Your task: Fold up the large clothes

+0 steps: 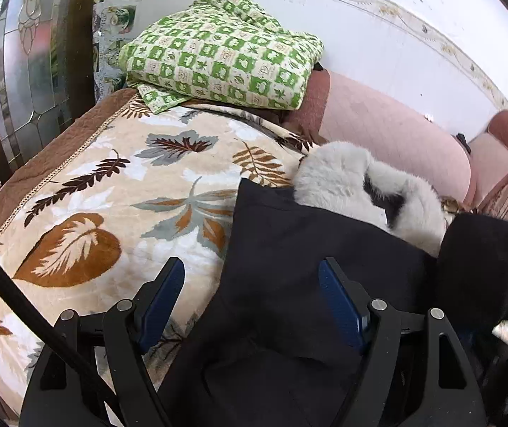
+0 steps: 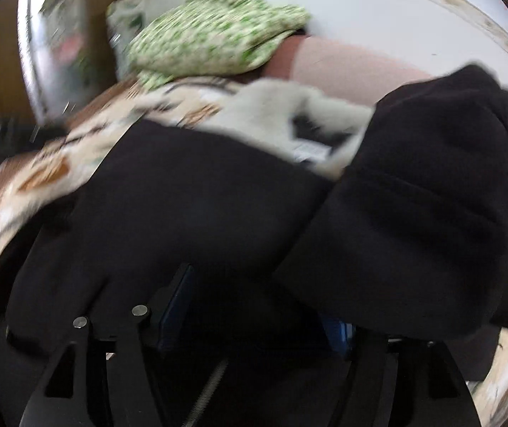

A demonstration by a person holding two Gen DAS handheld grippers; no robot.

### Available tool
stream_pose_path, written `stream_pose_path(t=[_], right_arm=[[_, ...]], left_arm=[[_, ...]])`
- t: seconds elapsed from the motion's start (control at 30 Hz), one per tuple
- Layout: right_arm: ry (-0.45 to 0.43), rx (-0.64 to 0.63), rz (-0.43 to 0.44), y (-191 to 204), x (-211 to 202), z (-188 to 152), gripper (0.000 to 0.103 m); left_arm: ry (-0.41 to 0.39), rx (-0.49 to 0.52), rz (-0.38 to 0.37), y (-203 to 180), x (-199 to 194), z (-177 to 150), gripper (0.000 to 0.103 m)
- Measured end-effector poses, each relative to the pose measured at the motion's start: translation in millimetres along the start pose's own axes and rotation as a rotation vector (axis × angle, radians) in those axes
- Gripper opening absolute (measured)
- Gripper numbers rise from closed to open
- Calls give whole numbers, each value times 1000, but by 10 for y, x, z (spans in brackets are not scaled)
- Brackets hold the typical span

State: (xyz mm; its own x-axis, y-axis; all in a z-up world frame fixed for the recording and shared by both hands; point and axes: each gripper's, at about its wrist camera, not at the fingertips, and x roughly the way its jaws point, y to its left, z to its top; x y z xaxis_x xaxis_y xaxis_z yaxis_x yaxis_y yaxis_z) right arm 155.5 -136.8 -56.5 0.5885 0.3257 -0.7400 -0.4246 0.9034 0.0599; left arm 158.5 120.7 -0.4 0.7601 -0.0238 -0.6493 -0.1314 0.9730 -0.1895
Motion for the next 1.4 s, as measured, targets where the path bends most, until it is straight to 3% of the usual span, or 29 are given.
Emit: stream_pose_path(t=[0.1, 0.27, 0.37, 0.47, 0.6, 0.8, 0.97, 1.03, 1.1, 1.13, 1.23, 1.3, 1.4], right_arm=[[8, 25, 44, 66, -190, -102, 71], [-82, 80, 60, -1, -859, -270, 71], [-139, 139, 8, -151, -1144, -318, 71], [-156, 185, -72, -301, -1153, -295, 71], [-154, 285, -128, -485, -857, -233, 71], [-171, 388, -134, -751, -667, -262, 71], [-184, 424, -150, -931, -759, -291, 71], [-200, 443, -174, -1041, -828, -321, 71], [-214, 481, -187, -1171, -900, -355, 71], [-220, 498, -194, -1224, -929, -371, 71], [-253, 529, -254, -1365, -1068, -415, 71], [-280, 545, -296, -1436, -1160, -429, 71], [-324, 607, -290, -1559, -1281, -465, 71]], left_arm=[[-16, 3, 21, 27, -58, 15, 77], [-44, 16, 55, 49, -121, 44, 77], [-30, 2, 35, 71, -101, 53, 77], [8, -7, -12, 63, -38, 47, 77], [42, -20, -72, 30, 42, 16, 79], [93, 41, -192, -293, 319, 63, 79], [133, 105, -346, -724, 563, 88, 79], [198, 115, -372, -881, 710, 22, 70], [271, 160, -372, -1053, 853, -61, 9], [292, 192, -334, -1151, 904, -99, 7], [234, 219, -244, -1281, 785, -81, 5], [186, 213, -229, -1232, 589, 35, 5], [136, 188, -245, -977, 270, 193, 5]])
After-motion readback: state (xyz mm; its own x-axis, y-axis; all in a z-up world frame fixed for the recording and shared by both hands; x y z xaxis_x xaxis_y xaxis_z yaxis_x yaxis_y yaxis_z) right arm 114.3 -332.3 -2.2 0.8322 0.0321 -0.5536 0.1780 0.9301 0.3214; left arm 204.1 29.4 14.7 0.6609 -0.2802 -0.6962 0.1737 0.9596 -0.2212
